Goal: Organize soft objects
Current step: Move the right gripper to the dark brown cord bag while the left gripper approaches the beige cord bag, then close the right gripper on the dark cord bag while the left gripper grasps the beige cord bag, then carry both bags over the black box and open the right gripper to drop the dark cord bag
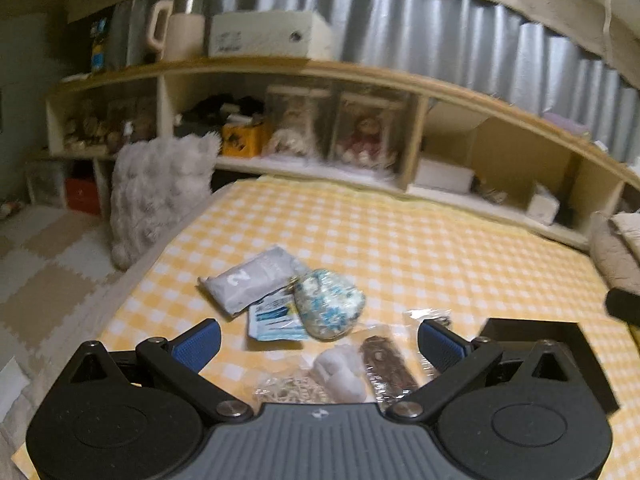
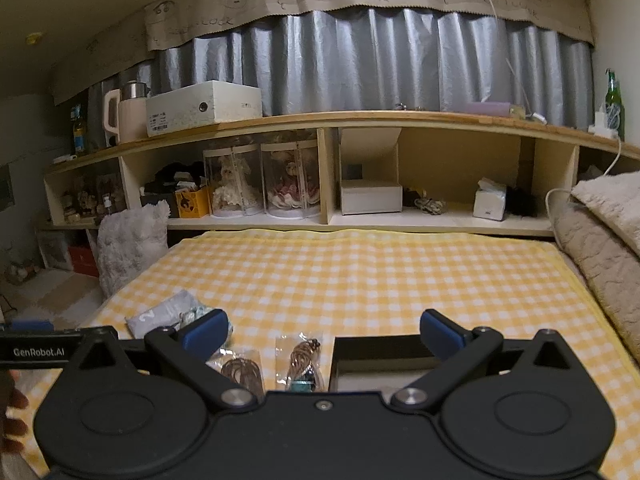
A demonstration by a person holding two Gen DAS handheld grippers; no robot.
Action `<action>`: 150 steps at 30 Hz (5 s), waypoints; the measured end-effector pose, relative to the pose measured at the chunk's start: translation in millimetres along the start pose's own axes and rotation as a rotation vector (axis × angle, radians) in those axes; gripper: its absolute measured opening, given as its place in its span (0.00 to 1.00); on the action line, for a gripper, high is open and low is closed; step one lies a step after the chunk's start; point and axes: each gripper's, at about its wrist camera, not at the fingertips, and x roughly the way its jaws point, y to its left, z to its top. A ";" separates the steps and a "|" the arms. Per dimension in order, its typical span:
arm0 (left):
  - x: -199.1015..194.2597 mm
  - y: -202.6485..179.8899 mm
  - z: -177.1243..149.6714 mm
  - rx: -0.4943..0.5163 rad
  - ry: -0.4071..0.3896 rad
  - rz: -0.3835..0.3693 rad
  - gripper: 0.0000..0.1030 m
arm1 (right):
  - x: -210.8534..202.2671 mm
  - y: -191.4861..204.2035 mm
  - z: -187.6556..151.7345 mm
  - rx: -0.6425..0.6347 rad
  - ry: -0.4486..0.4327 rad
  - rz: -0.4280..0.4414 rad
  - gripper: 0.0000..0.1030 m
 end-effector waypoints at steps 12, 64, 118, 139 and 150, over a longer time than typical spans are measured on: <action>70.2 3.3 -17.7 -0.042 0.236 0.066 1.00 | 81.0 5.2 17.3 0.000 0.072 0.096 1.00; 129.4 11.6 -44.1 0.226 0.466 0.036 0.65 | 233.9 63.3 -80.9 -0.184 0.570 0.341 0.41; 70.8 18.7 -1.2 -0.033 0.238 -0.065 0.63 | 143.6 37.5 -6.1 -0.218 0.351 0.239 0.42; 39.7 -131.0 15.8 0.049 0.192 -0.330 0.63 | 75.5 -96.4 -4.7 -0.156 0.336 0.027 0.43; 70.0 -195.7 -16.5 0.076 0.300 -0.407 0.63 | 98.6 -137.2 -49.9 -0.154 0.476 0.003 0.43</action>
